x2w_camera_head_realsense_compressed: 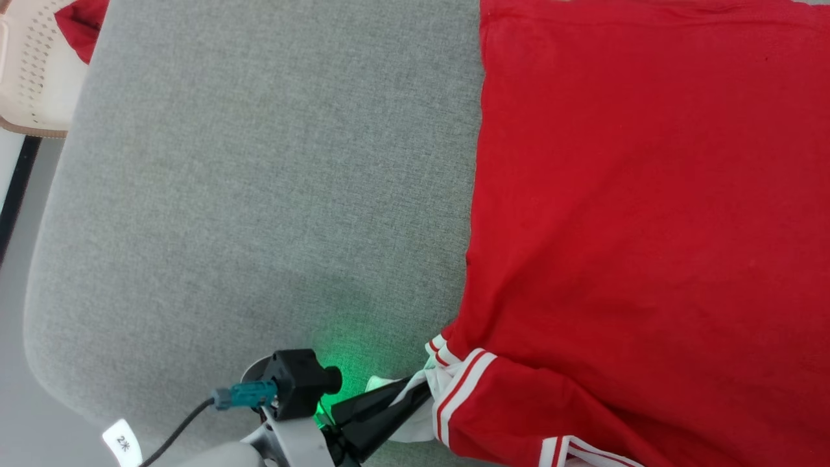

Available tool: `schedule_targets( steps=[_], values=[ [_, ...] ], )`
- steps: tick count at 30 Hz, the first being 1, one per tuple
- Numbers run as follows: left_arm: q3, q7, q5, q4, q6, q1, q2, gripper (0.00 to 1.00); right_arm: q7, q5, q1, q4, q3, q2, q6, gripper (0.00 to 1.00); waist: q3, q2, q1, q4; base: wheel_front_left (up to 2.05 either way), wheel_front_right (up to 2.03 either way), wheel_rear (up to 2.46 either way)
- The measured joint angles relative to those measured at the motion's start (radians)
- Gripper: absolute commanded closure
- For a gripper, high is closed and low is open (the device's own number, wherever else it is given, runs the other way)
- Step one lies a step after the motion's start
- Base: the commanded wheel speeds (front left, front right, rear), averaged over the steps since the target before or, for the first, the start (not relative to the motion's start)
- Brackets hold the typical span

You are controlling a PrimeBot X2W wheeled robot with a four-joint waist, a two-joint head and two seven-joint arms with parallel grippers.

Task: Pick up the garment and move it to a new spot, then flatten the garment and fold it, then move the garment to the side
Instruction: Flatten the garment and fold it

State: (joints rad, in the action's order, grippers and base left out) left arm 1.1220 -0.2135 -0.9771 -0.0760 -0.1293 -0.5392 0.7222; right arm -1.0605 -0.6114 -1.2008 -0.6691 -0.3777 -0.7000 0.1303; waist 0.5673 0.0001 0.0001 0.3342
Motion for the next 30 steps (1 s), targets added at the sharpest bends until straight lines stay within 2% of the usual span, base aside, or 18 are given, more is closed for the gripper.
schedule_targets(
  steps=[1,2,12,15,23,30],
  values=[
    [0.005,-0.003,-0.001,0.002,0.000,-0.005,0.000,1.00,0.000,-0.004,-0.001,0.002,-0.006,-0.002,0.000,0.86,0.000,0.0000,0.0000,-0.001,0.00,0.00,0.00],
    [0.008,-0.006,-0.004,0.006,-0.002,-0.010,0.001,1.00,0.000,-0.007,-0.002,0.005,-0.008,-0.002,0.000,1.00,0.000,0.0000,0.0000,-0.003,0.00,0.00,0.00],
    [0.016,-0.037,-0.018,0.040,-0.002,-0.032,0.002,1.00,0.074,-0.077,0.027,-0.006,0.018,0.011,0.001,1.00,-0.025,0.0000,-0.0001,-0.022,0.00,0.00,0.00],
    [-0.002,-0.043,-0.018,0.053,-0.002,-0.032,0.004,1.00,0.098,-0.114,0.068,0.013,0.016,-0.006,0.001,1.00,-0.047,0.0000,0.0000,-0.032,0.00,0.00,0.00],
    [-0.059,-0.048,0.028,0.081,0.007,0.013,0.028,1.00,0.150,-0.256,0.288,0.183,0.016,-0.148,0.001,1.00,-0.119,0.0000,0.0000,-0.082,0.00,0.00,0.00],
    [-0.095,-0.050,0.046,0.066,0.024,0.057,0.069,1.00,0.192,-0.374,0.573,0.353,0.072,-0.286,0.001,1.00,-0.176,0.0000,0.0000,-0.150,0.00,0.00,0.00]
  ],
)
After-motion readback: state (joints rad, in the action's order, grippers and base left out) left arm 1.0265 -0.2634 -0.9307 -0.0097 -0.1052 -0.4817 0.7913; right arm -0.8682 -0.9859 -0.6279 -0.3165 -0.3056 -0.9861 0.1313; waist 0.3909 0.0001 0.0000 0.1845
